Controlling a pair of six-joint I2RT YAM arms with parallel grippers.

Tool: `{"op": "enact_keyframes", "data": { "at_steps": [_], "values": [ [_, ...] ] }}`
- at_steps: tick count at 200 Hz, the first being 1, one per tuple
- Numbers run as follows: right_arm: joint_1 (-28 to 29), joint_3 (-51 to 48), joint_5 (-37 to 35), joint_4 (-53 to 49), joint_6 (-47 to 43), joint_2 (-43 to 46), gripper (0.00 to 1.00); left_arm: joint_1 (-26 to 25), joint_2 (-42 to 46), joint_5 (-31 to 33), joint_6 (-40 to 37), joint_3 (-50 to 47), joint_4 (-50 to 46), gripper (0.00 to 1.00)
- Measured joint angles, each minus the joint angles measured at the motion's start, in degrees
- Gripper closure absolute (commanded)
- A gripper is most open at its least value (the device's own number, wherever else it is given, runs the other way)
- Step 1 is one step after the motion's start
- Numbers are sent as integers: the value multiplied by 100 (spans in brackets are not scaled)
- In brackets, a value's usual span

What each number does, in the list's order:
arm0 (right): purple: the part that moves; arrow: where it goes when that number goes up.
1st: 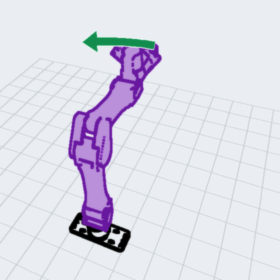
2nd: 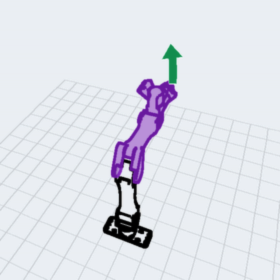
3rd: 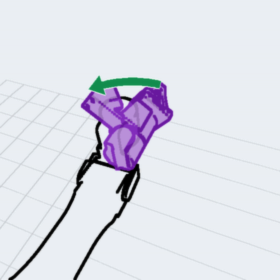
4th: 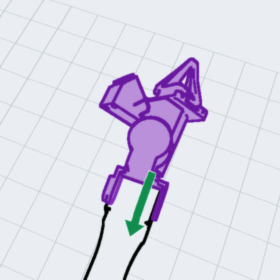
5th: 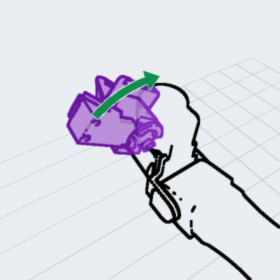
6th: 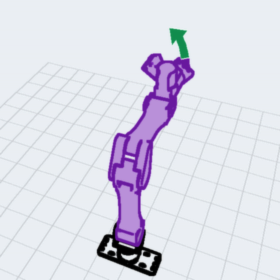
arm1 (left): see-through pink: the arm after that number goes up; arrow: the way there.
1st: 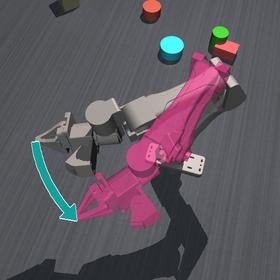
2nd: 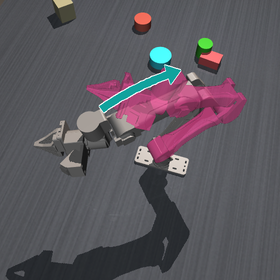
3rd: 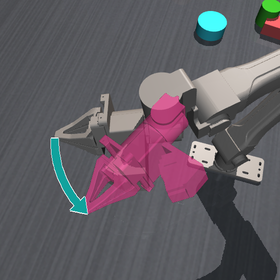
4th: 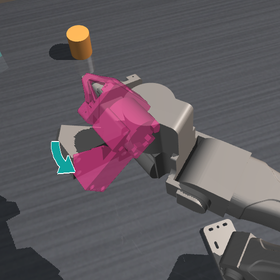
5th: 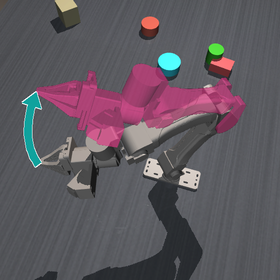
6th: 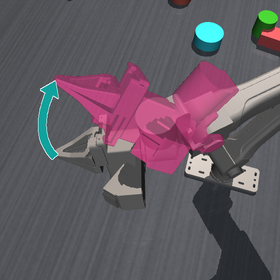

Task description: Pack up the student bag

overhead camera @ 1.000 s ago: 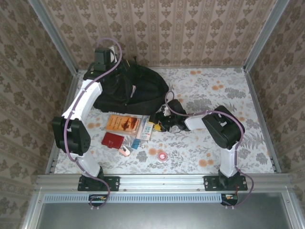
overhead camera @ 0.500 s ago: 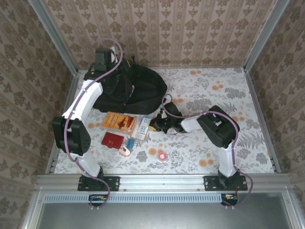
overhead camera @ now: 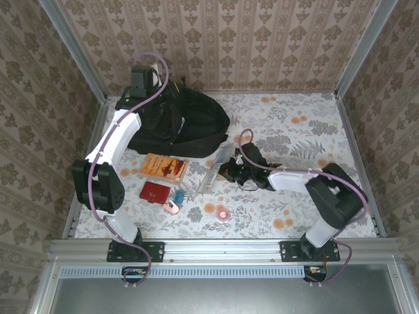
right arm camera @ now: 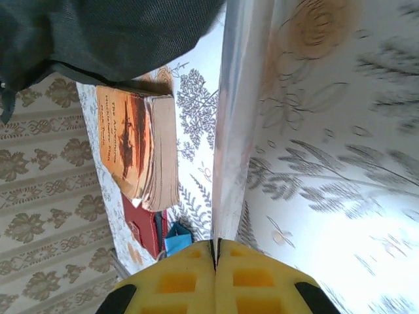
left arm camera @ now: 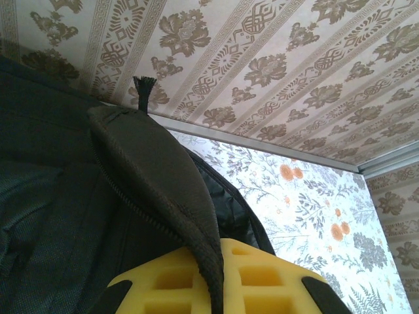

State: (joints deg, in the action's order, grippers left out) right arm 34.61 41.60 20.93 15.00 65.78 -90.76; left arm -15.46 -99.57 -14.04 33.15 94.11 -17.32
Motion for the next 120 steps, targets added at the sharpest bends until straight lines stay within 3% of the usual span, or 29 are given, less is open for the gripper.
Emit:
{"op": "enact_keyframes", "data": {
  "at_steps": [71, 120],
  "values": [
    [-857, -205, -839, -2197, -1150, 2970, 100, -369, -227, -203, -374, 560, -374, 100],
    [-1676, 581, -702, -2916, -1869, 3366, 100, -1099, -973, -439, -835, 1554, -935, 100]
  ]
}}
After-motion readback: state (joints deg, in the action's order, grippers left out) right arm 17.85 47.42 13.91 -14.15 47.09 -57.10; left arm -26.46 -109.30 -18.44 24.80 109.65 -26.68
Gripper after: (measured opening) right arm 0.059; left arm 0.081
